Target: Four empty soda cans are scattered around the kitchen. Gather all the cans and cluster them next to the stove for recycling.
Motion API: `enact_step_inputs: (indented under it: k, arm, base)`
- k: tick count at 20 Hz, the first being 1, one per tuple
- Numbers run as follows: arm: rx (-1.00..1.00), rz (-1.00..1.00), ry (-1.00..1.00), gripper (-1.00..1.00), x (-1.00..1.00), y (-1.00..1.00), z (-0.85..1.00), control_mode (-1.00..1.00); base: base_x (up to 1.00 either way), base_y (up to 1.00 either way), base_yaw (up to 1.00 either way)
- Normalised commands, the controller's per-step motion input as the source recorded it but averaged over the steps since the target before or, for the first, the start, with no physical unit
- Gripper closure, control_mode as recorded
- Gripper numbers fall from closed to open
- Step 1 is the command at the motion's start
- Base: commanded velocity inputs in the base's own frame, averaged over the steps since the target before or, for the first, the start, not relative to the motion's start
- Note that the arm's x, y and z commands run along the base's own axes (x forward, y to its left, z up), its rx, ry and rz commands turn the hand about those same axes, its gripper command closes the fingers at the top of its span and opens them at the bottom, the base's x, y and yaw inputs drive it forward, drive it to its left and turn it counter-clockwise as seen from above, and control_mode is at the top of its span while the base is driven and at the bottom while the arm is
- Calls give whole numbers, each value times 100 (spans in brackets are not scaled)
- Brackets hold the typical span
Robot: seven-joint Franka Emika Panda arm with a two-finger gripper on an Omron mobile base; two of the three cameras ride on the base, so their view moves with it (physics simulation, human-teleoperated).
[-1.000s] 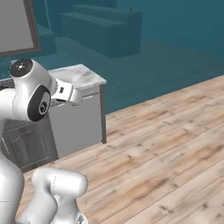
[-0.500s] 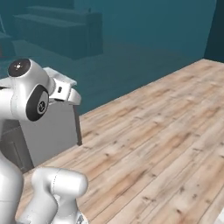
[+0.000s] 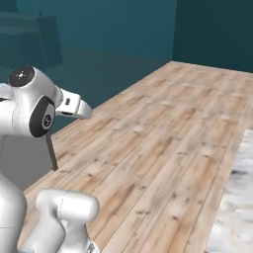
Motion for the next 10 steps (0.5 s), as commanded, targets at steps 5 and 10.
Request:
enact_step_inputs:
  k: [5, 10]
  arm:
    - [0, 0, 0, -100, 0, 0, 0, 100]
    - [0, 0, 0, -100, 0, 0, 0, 100]
  base:
    - [80, 39, -23]
    - [100, 29, -10]
